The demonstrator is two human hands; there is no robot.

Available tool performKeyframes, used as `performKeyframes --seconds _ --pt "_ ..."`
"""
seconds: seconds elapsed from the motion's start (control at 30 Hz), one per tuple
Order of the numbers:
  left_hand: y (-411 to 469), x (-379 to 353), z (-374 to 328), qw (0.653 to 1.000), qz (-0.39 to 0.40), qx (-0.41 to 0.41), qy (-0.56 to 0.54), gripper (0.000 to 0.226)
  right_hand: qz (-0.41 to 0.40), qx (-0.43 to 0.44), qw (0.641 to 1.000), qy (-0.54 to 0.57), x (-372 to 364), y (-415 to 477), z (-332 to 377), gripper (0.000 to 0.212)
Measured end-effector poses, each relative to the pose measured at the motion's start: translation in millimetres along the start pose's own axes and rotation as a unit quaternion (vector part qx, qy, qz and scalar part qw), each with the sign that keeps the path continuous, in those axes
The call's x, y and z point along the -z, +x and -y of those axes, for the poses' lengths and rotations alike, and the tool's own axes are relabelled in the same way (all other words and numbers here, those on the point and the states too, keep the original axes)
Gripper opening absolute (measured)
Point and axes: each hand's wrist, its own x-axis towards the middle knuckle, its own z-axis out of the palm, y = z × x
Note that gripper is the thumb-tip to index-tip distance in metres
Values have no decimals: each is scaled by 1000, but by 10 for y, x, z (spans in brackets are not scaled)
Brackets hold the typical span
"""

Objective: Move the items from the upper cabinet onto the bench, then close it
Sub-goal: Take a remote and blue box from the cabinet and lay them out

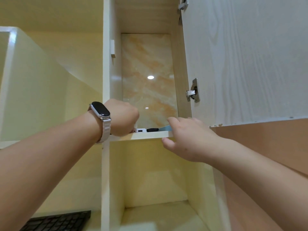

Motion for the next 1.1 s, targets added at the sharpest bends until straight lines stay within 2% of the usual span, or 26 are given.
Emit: performKeyframes --seconds 0.13,0.2,0.27,0.37,0.43,0.63,0.7,0.8,0.9,1.0,1.1 --pt "-17 13 2 999 -29 -8 -13 28 -11 4 1000 -3 21 2 -11 32" --pt "-65 -5 6 997 -70 -6 -39 29 -24 4 1000 18 15 12 -27 32" --pt "-137 -76 -5 983 -159 1 -88 29 -25 1 999 39 12 19 -38 40" --pt "-259 -220 -85 938 -308 -12 -161 29 -3 -27 995 101 54 42 -25 48" --pt "-347 -262 -144 919 -348 -15 -185 27 19 -54 988 146 102 76 -11 46" --pt "-613 -287 -218 891 -373 -4 -259 32 100 -70 984 133 110 159 64 49" --pt "-652 -294 -235 882 -374 7 -286 32 108 -81 981 140 96 153 56 43" --pt "-664 -340 -283 876 -365 2 -316 32 81 -77 986 125 87 114 42 38" --pt "-678 -387 -308 868 -360 -7 -343 34 24 -62 992 104 102 68 71 43" --pt "-703 -443 -338 864 -370 -25 -341 31 -28 -59 989 133 113 52 77 48" --pt "-711 -492 -330 864 -371 -31 -339 38 -49 -41 988 142 94 31 60 43"
